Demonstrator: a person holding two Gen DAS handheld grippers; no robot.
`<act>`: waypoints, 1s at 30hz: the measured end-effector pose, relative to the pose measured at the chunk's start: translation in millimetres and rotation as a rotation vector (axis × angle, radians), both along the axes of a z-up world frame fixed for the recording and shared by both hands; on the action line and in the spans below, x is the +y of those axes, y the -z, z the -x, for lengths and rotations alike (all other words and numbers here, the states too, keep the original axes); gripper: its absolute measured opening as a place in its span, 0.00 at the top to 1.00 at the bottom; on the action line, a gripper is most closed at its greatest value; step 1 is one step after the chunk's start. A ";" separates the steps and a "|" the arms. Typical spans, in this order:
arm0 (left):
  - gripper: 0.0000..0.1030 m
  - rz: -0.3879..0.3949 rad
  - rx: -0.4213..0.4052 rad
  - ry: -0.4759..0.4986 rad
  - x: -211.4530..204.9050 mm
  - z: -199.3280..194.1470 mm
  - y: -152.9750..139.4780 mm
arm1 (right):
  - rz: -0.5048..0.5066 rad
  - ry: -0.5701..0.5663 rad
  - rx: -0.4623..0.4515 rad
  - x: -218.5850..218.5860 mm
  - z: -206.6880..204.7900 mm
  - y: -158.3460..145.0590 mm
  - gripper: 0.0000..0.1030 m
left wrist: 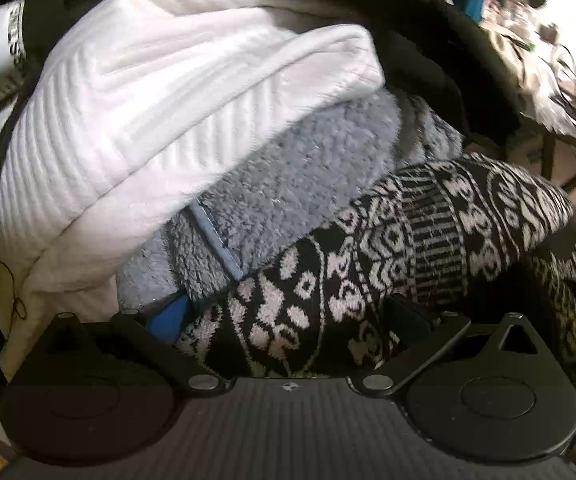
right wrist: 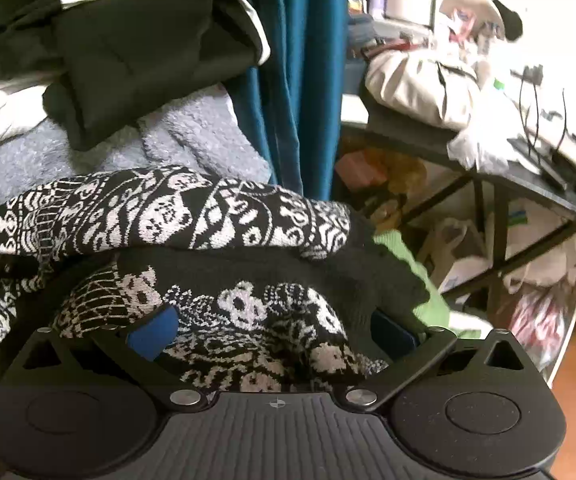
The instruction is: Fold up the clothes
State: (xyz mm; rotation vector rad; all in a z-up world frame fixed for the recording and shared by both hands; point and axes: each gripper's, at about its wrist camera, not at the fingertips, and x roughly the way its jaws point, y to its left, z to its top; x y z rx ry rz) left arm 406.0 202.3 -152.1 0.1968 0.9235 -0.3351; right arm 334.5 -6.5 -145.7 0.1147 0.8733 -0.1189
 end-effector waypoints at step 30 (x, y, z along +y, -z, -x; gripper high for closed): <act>0.13 -0.068 -0.043 0.225 18.5 39.6 -9.5 | -0.168 0.128 0.066 -49.8 18.6 -0.8 0.01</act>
